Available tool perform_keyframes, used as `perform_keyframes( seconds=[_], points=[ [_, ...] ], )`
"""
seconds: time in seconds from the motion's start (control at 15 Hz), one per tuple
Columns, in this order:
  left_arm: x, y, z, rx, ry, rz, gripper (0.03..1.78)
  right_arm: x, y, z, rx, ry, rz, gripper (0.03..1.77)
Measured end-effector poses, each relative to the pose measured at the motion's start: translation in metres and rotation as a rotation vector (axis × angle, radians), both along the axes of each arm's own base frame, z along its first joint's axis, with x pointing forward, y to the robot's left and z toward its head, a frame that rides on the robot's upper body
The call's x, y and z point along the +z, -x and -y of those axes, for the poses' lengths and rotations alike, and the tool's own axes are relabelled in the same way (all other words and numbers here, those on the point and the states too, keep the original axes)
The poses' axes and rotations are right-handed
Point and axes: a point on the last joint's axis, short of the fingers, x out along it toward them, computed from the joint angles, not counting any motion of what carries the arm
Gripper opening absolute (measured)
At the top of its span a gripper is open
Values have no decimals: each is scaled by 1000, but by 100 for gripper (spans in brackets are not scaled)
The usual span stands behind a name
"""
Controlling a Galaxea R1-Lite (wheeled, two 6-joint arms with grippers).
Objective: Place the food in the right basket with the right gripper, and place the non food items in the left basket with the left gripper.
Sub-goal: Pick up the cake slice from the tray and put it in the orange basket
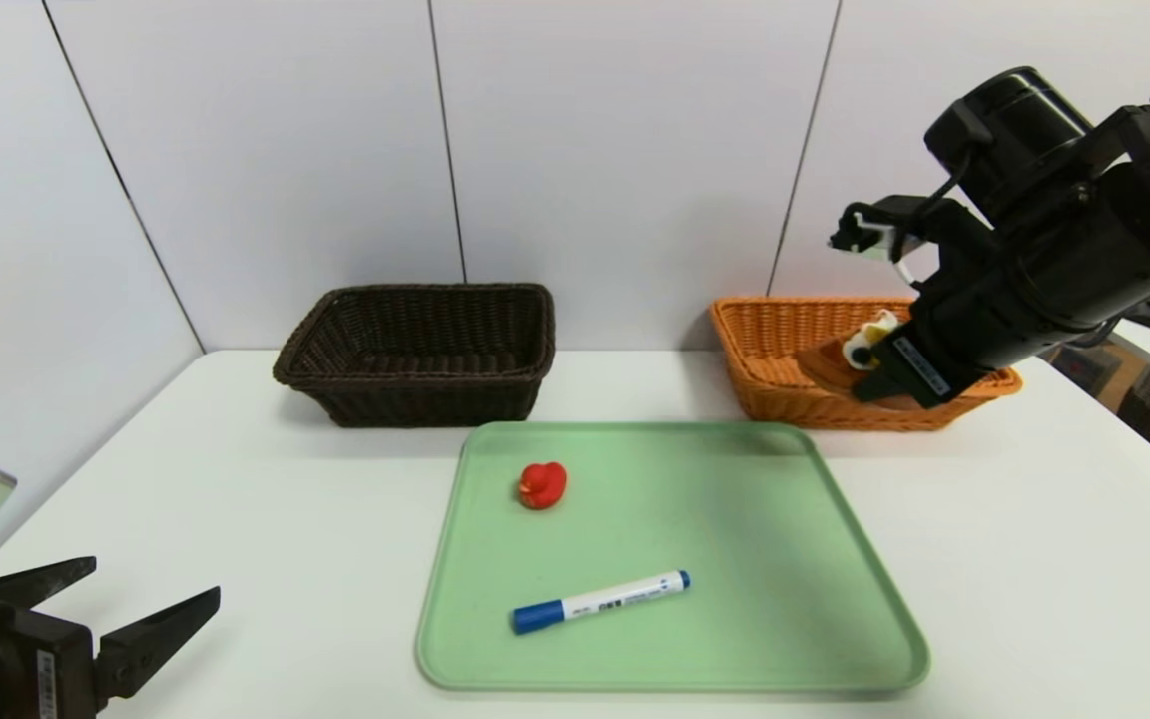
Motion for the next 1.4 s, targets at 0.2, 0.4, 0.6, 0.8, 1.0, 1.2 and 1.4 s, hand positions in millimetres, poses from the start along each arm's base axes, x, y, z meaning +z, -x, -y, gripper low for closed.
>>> perform_keyframes(
  seconds=[0.2,0.4,0.6,0.8,1.0,1.2,1.4],
  points=[
    [-1,0,0,1,1,-6,169,5,-19,3,-30,-9,16,84],
    [-2,1,0,2,2,-8,169,2,-40,9,-62,-3,26,84],
    [-3,1,0,2,2,-12,169,-10,-62,16,-92,4,43,84],
    [-4,1,0,2,1,-14,169,-26,-86,25,-116,13,61,84],
    [-6,2,0,2,0,-19,169,-40,-106,34,-124,27,89,84],
    [-8,4,-1,0,-4,-25,169,-54,-120,41,-134,37,93,84],
    [-11,4,-1,1,-6,-32,169,-67,-128,43,-141,41,71,84]
  ],
)
